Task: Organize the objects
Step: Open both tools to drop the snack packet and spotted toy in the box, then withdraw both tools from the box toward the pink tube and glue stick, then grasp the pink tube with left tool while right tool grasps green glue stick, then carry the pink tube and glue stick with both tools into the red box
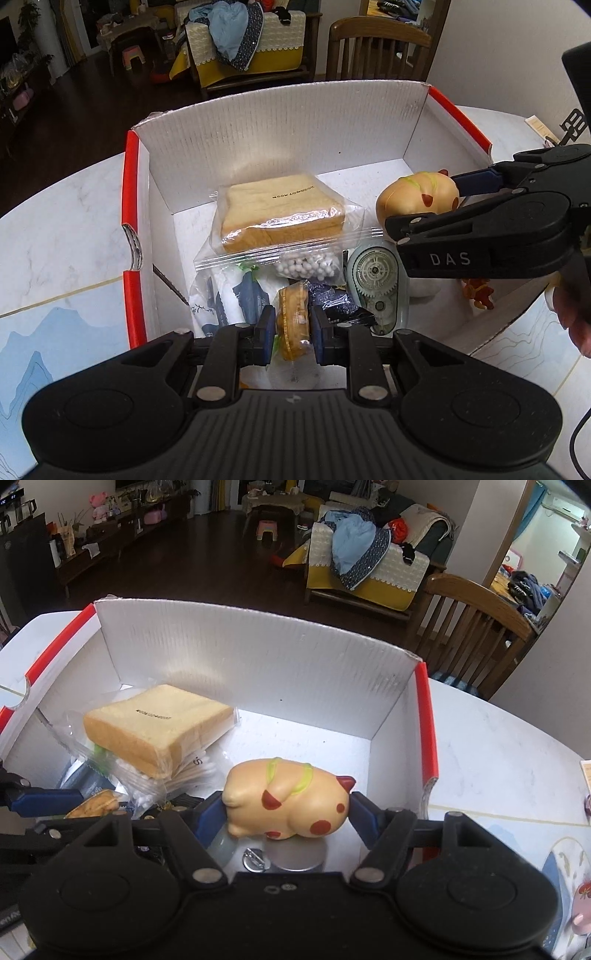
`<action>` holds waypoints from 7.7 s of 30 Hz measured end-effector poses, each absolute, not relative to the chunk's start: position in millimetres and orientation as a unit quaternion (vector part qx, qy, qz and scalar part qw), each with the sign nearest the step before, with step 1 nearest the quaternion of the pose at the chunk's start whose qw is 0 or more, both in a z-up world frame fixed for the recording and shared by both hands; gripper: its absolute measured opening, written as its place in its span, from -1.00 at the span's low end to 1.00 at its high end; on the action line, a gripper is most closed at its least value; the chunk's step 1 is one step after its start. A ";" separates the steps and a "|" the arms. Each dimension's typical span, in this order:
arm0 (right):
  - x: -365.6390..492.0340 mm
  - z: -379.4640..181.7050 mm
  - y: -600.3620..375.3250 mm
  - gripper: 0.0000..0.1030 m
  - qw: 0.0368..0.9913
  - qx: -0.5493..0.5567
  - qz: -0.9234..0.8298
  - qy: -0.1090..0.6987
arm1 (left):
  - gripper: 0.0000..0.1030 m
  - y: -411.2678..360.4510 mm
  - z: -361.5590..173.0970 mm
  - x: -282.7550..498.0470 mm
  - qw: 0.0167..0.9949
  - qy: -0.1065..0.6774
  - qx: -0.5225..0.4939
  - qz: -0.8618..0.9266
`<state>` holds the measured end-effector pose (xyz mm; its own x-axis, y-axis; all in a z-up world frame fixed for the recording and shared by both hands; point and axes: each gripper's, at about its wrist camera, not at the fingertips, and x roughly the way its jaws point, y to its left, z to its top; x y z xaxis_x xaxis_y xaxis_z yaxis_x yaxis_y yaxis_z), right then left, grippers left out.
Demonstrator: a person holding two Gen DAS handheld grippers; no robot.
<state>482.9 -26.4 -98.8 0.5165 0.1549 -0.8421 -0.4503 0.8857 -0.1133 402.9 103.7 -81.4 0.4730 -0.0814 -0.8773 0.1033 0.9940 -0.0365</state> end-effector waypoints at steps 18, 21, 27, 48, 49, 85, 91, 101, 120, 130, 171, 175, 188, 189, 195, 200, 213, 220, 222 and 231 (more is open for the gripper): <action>458.5 -67.9 -43.2 0.61 0.866 -0.136 0.197 0.439 | -0.57 100.4 -78.2 399.6 0.862 0.505 0.002 -0.043; 451.1 -61.2 -48.2 0.63 0.869 -0.134 0.200 0.433 | -0.57 99.7 -73.0 394.0 0.866 0.499 0.001 -0.045; 437.1 -44.7 -61.9 0.67 0.874 -0.122 0.207 0.421 | -0.57 98.7 -59.2 379.6 0.875 0.482 0.003 -0.045; 360.9 8.7 -111.8 0.88 0.899 -0.090 0.246 0.351 | -0.56 92.4 -9.6 332.6 0.907 0.414 -0.008 -0.070; 356.7 9.1 -113.5 0.89 0.900 -0.091 0.247 0.349 | -0.56 92.2 -7.5 328.8 0.909 0.410 -0.008 -0.073; 265.1 -52.4 -156.3 0.99 0.882 -0.013 0.235 0.409 | 0.66 75.7 -50.5 223.4 0.894 0.430 -0.039 -0.117; 266.5 -68.0 -155.3 0.99 0.875 -0.008 0.217 0.432 | 1.00 68.1 -78.4 216.2 0.886 0.444 -0.050 -0.124; 279.7 -101.5 -138.9 0.98 0.854 -0.008 0.189 0.484 | 1.00 52.0 -116.3 224.1 0.866 0.485 -0.033 -0.120; 294.8 -140.7 -118.4 0.54 0.833 -0.014 0.150 0.532 | 0.98 42.5 -138.0 229.6 0.885 0.450 0.047 -0.112; 301.5 -137.4 -111.9 0.13 0.838 -0.040 0.144 0.525 | 0.26 33.7 -134.1 229.6 0.884 0.438 0.062 -0.147; 244.0 -83.3 -149.2 -0.67 0.856 0.015 0.209 0.473 | -0.49 59.2 -84.0 209.2 0.883 0.451 -0.047 -0.121; 242.2 -68.9 -149.1 -0.67 0.859 0.019 0.218 0.464 | -0.49 63.4 -68.8 206.3 0.886 0.444 -0.067 -0.115; 261.5 -20.3 -137.8 -0.67 0.879 -0.002 0.233 0.417 | -0.49 67.5 -14.4 220.5 0.913 0.385 -0.071 -0.117; 264.3 -16.9 -136.4 -0.67 0.880 -0.004 0.234 0.413 | -0.49 67.9 -11.4 223.1 0.914 0.382 -0.069 -0.117; 283.7 1.4 -126.0 -0.67 0.890 -0.020 0.239 0.389 | -0.49 71.5 5.2 240.1 0.924 0.362 -0.052 -0.116; 306.2 10.0 -116.9 -0.67 0.894 -0.029 0.239 0.377 | -0.49 75.0 14.7 258.1 0.930 0.349 -0.037 -0.112; 380.1 4.1 -93.2 -0.67 0.903 -0.038 0.210 0.373 | -0.49 72.9 10.7 325.6 0.932 0.347 0.003 -0.104; 415.7 -9.2 -82.6 -0.67 0.899 -0.044 0.198 0.389 | -0.49 64.2 -4.0 358.8 0.928 0.357 0.025 -0.106; 425.5 -16.3 -80.0 -0.67 0.895 -0.043 0.194 0.399 | -0.49 60.3 -10.4 366.4 0.925 0.363 0.032 -0.109; 452.0 -58.9 -73.8 -0.67 0.871 -0.030 0.182 0.454 | -0.49 49.1 -45.2 389.7 0.908 0.399 0.060 -0.114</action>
<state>452.0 -73.8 -58.9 0.5207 0.2903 -0.8029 -0.3440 0.9320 0.1140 389.7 49.1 -45.2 0.6554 -0.1598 -0.7382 0.2552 0.9667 0.0172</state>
